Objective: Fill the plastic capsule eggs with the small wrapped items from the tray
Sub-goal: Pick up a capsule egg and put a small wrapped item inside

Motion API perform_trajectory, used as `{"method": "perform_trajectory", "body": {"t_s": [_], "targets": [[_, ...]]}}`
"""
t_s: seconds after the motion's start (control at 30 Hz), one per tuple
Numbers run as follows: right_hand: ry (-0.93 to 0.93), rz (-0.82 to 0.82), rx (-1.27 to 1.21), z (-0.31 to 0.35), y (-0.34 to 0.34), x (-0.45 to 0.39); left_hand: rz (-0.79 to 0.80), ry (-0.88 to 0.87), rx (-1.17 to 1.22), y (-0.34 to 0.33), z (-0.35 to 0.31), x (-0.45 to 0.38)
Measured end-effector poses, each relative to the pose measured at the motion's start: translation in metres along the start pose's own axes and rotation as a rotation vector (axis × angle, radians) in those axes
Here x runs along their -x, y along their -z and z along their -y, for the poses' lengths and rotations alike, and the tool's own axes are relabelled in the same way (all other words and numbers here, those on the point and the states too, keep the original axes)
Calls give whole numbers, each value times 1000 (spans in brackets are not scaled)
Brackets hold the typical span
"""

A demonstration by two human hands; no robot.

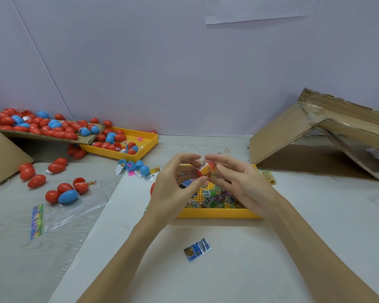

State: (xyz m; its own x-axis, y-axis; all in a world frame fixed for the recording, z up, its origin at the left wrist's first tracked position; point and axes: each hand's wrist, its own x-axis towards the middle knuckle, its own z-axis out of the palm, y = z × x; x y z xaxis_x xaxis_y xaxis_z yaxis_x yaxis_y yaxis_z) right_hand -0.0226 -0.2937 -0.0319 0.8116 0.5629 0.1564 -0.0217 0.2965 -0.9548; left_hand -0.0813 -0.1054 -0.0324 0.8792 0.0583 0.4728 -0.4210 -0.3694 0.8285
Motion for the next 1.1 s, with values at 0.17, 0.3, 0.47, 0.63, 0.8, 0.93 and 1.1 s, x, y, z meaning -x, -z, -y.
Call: {"method": "perform_trajectory", "body": {"t_s": [0.17, 0.3, 0.47, 0.63, 0.8, 0.93, 1.1], "targets": [[-82, -62, 108, -3, -5, 0, -28, -84, -89, 0, -1, 0], [-97, -47, 152, -2, -5, 1, -13, -131, -186, 0, 3, 0], [-85, -170, 12, 16, -3, -1, -82, -126, -190, 5, 5, 2], [255, -275, -724, 95, 34, -14, -126, -105, -204, 8, 3, -2], [36, -370, -101, 81, 37, -15, -110, -108, -259, 9, 1, -2], [-37, -272, 387, 25, 23, -7, -163, -63, -310, 13, 10, -3], [33, -275, 668, 2, 11, -8, -315, 74, -383, 24, 23, -6]]}}
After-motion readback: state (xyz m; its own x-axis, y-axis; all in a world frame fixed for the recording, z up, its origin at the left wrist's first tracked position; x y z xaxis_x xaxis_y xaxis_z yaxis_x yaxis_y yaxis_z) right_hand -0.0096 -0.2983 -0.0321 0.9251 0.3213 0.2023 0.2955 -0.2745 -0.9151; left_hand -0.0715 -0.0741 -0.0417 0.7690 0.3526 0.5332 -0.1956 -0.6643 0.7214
